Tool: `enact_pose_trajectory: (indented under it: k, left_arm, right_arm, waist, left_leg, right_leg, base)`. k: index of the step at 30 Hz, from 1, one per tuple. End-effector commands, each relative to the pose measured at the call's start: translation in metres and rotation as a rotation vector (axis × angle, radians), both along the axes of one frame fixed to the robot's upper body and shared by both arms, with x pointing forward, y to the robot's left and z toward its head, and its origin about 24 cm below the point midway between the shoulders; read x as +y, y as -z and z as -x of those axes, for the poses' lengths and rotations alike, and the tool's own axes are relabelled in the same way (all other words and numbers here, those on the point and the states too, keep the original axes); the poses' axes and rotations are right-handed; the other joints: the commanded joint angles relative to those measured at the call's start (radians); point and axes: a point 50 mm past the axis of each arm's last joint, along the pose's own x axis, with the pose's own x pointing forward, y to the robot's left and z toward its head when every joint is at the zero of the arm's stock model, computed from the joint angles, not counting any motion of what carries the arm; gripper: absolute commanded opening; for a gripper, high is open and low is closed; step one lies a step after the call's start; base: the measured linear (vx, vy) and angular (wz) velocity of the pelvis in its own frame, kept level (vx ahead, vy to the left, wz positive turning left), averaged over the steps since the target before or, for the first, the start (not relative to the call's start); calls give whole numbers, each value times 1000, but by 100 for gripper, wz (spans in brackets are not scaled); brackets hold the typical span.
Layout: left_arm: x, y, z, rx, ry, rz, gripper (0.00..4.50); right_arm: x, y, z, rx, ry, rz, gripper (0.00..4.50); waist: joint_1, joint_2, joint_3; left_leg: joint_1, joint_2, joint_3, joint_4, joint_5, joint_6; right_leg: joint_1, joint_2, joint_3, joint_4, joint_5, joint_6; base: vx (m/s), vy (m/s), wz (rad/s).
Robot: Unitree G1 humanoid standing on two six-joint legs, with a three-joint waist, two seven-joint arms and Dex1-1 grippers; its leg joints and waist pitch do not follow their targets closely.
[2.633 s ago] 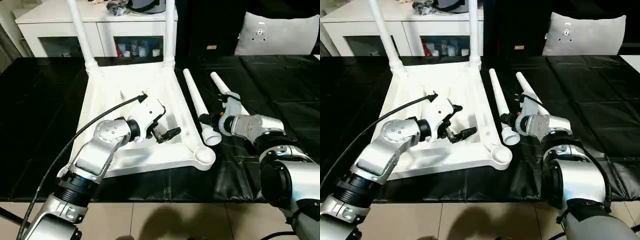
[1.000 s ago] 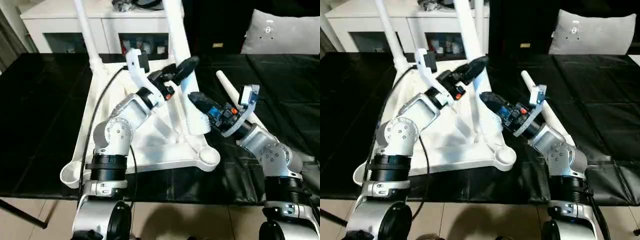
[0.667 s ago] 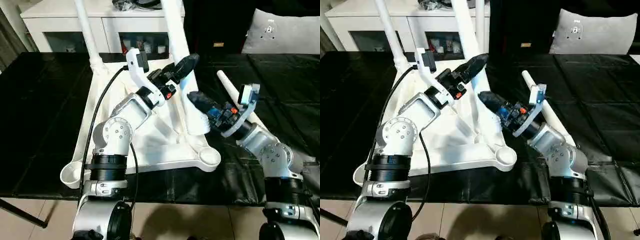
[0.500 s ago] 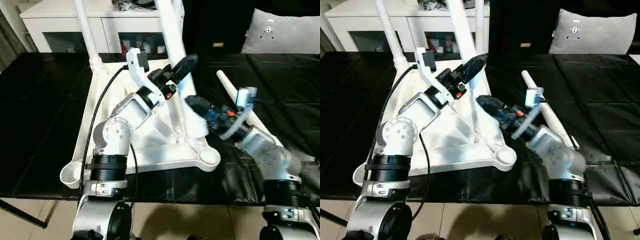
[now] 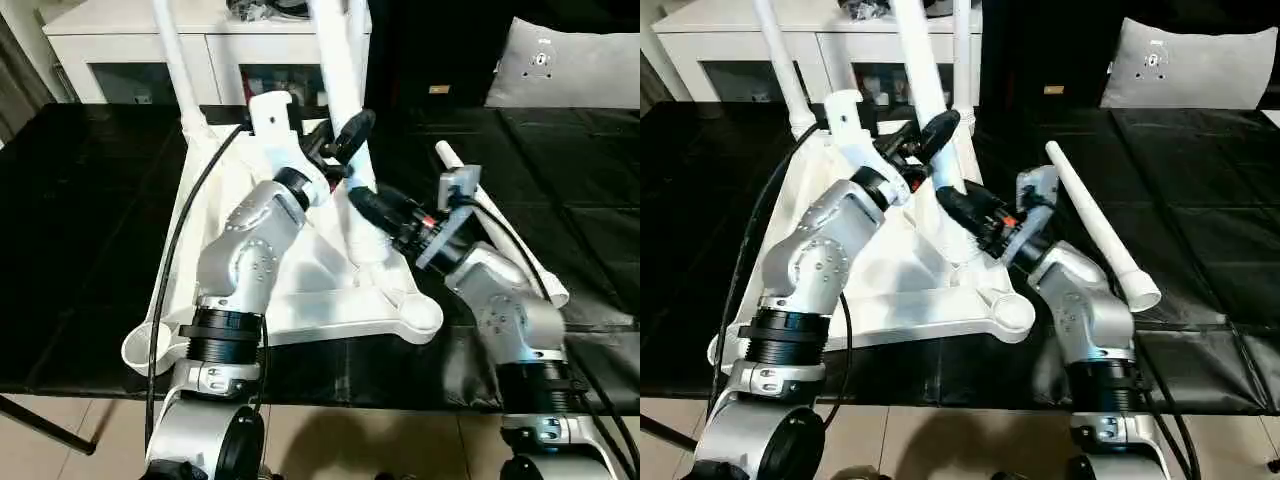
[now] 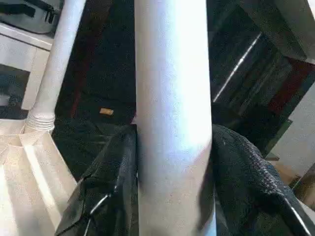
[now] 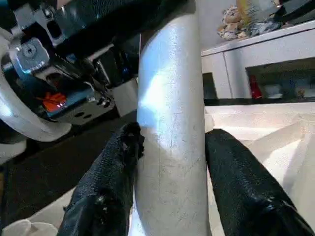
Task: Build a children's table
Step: Pick table leg
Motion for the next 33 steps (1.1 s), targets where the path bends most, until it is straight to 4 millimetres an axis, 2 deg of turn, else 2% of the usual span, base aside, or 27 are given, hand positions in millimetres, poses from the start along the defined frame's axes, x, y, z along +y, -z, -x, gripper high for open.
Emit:
enact_pose_trajectory:
  k: [1, 9, 11, 20, 27, 33]
  left_arm:
    - [-8, -2, 1, -16, 22, -27, 200]
    - [-9, 0, 2, -54, 16, -120, 184]
    - [-9, 1, 1, -51, 14, -119, 184]
    - [-6, 2, -1, -39, -7, -89, 183]
    - [-1, 3, -4, -23, -41, -77, 183]
    - [3, 6, -6, -84, -81, -219, 183]
  right_arm:
    - [7, -3, -1, -24, -16, 22, 180]
    - [7, -1, -1, -36, -9, 45, 180]
    - [7, -1, -1, -41, -13, 55, 180]
    - [7, 2, -3, -45, 0, 115, 180]
    - [6, 4, -5, -40, 24, 126, 180]
    - [5, 7, -6, -35, 43, 146, 180]
  waist:
    - [-1, -13, -79]
    - [-2, -14, -80]
    - [-2, -11, -80]
    - [-2, -14, -81]
    - [-2, -11, -82]
    - [-3, -10, -82]
  left_leg:
    - [-6, 50, -10, -58, 6, 120]
    - [-5, 51, -10, -57, 10, 127]
    - [-6, 51, -11, -57, 11, 125]
    - [-5, 49, -10, -56, 13, 126]
    - [-5, 51, -11, -55, 19, 133]
    - [-4, 51, -11, -56, 10, 129]
  right_leg:
    - [78, -72, 61, -68, -256, -81]
    - [79, -72, 63, -65, -240, -92]
    - [79, -72, 63, -64, -233, -95]
    - [80, -71, 63, -62, -224, -104]
    - [79, -71, 63, -60, -211, -109]
    - [80, -72, 63, -61, -224, -101]
  base:
    - [0, 0, 0]
    - [0, 0, 0]
    - [0, 0, 0]
    - [0, 0, 0]
    - [0, 0, 0]
    - [0, 0, 0]
